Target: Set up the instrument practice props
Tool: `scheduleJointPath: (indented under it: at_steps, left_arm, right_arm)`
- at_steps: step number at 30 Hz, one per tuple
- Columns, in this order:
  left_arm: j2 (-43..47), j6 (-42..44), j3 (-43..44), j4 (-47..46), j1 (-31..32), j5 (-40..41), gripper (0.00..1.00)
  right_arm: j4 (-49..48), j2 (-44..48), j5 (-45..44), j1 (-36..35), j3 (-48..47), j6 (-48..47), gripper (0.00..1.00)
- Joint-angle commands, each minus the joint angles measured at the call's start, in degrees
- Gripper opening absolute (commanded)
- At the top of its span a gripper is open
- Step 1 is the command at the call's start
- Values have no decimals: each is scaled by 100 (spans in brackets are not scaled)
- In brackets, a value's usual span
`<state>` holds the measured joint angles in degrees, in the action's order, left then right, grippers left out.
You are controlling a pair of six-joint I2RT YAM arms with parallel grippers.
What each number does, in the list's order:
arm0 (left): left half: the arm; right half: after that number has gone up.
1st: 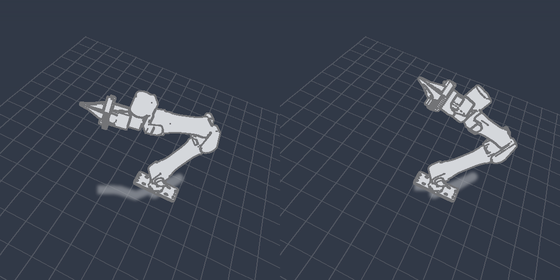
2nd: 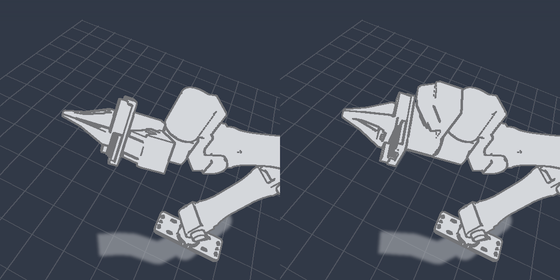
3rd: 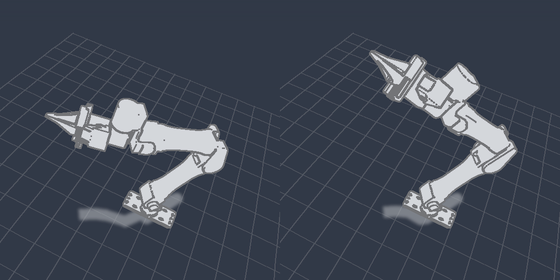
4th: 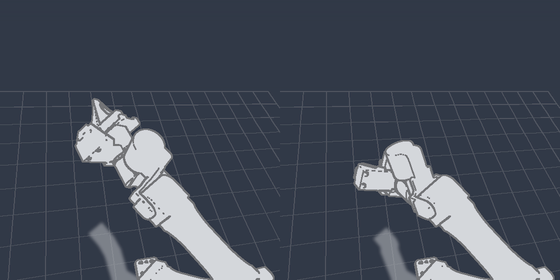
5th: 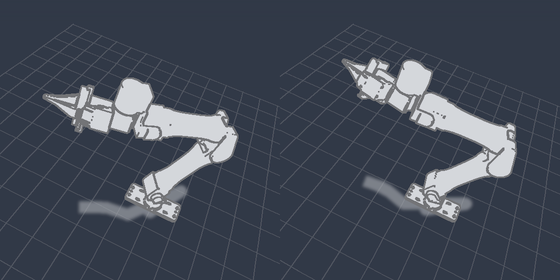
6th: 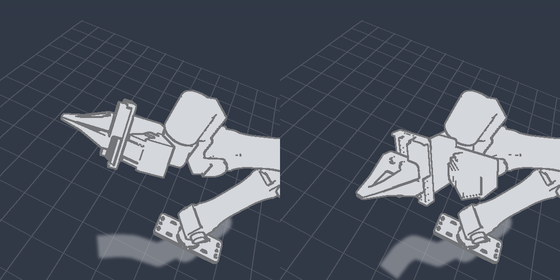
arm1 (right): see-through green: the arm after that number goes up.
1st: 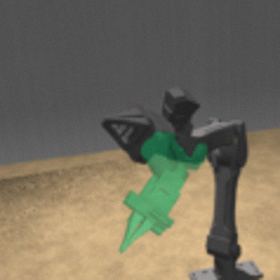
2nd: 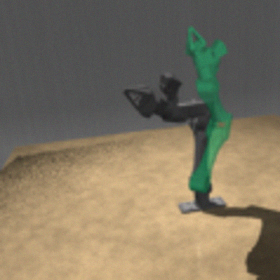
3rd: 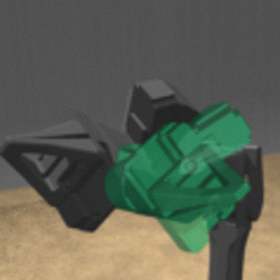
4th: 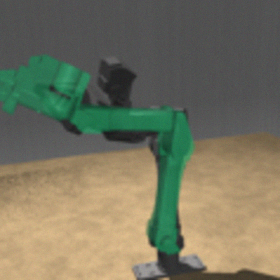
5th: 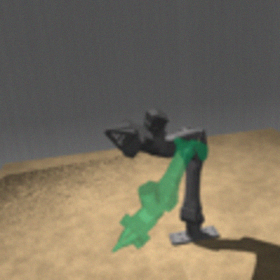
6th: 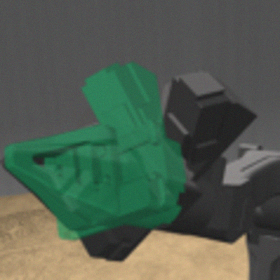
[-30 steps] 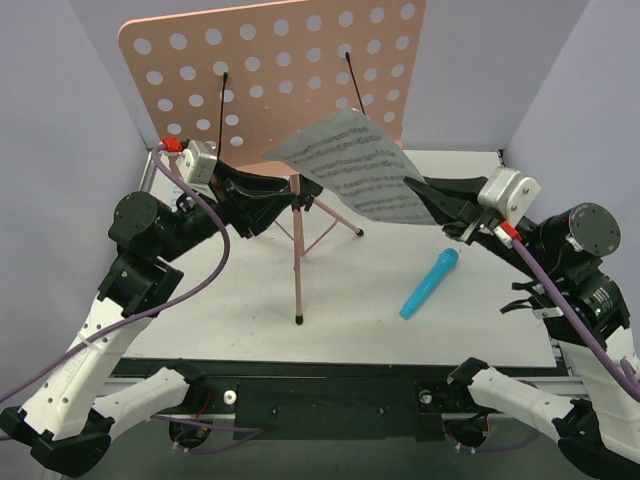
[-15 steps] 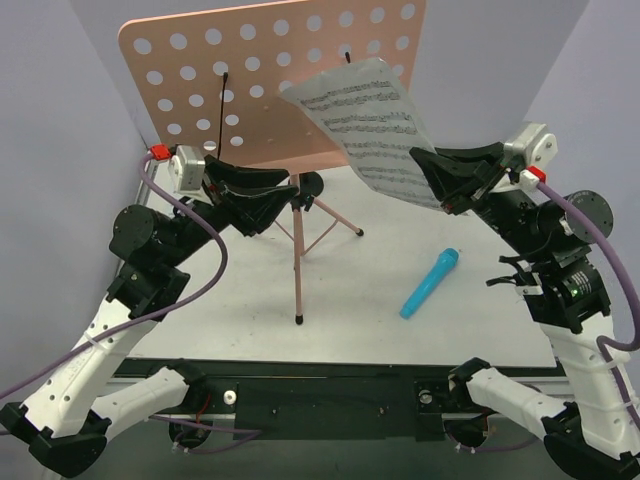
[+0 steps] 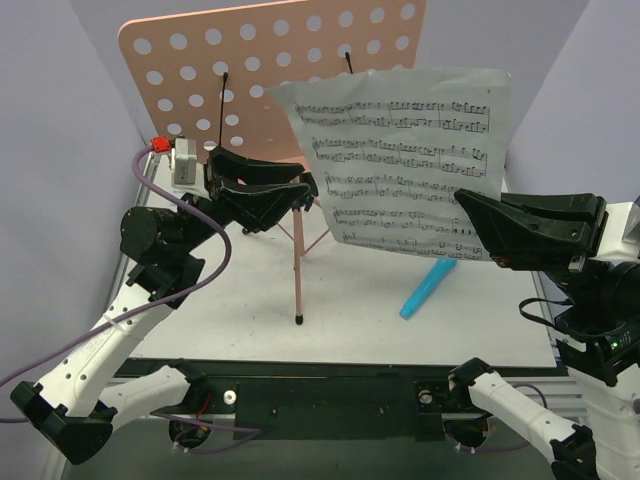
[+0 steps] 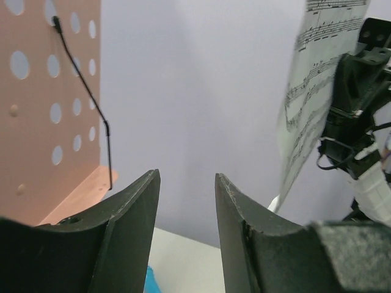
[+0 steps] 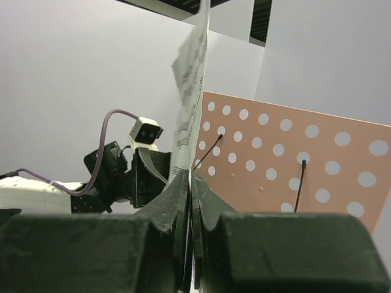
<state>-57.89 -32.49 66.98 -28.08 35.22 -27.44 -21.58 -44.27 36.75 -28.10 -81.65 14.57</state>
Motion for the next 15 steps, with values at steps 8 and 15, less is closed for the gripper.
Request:
scheduleJointPath:
  at_steps: [8,15]
  left_arm:
    - [-223,-1163,219,-1754,125,-1333,52]
    - [584,-548,-413,-674,108,-1167,56]
  right_arm:
    - [-593,-38,350,24,158,380,0]
    - [-136,112,218,32,131,-94,0]
